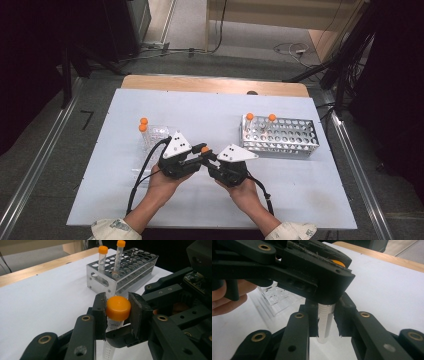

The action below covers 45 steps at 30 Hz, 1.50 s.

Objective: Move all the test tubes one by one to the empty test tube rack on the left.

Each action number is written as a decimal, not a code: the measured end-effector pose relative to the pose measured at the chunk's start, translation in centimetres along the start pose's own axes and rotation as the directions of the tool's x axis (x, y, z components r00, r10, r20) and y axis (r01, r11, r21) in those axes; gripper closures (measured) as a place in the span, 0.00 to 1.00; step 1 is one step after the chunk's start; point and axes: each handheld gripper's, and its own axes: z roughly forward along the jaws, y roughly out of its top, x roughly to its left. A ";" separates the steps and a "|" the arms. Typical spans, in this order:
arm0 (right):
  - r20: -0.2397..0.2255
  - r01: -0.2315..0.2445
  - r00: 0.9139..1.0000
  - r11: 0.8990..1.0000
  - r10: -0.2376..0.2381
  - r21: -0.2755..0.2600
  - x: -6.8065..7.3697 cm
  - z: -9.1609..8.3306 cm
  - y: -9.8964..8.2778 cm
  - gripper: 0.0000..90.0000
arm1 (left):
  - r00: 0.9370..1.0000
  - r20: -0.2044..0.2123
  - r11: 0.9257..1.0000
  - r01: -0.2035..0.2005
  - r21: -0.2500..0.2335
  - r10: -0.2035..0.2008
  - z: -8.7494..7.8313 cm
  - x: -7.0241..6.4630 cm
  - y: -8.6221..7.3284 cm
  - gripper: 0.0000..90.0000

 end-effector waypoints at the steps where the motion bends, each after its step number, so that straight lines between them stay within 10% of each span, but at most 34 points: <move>1: 0.000 0.000 1.000 1.000 0.000 0.000 0.0 0.0 0.0 0.80 | 1.000 0.002 1.000 -0.002 0.002 0.002 0.0 0.0 0.0 0.77; 9: 0.003 -0.005 1.000 1.000 0.005 0.000 0.0 -0.1 0.0 0.78 | 1.000 0.010 1.000 -0.001 0.005 0.001 0.0 0.0 0.0 0.78; 16: -0.021 -0.007 1.000 0.999 0.008 0.031 -0.1 0.0 0.3 0.30 | 1.000 0.001 1.000 -0.003 0.003 0.003 -0.3 0.3 0.1 0.78; 20: -0.017 -0.005 1.000 0.999 0.006 0.039 -0.1 0.0 0.3 0.20 | 1.000 -0.018 1.000 0.010 -0.014 -0.011 -1.0 1.0 0.3 0.79; 32: 0.006 -0.008 1.000 0.999 0.007 0.040 -0.8 -0.6 0.2 0.18 | 0.994 -0.072 0.995 0.081 -0.065 -0.085 -4.8 4.3 0.8 0.78; 45: 0.014 -0.017 1.000 0.999 0.016 0.044 -1.2 -0.7 0.0 0.20 | 0.972 -0.161 0.981 0.152 -0.117 -0.170 -9.0 8.1 0.9 0.78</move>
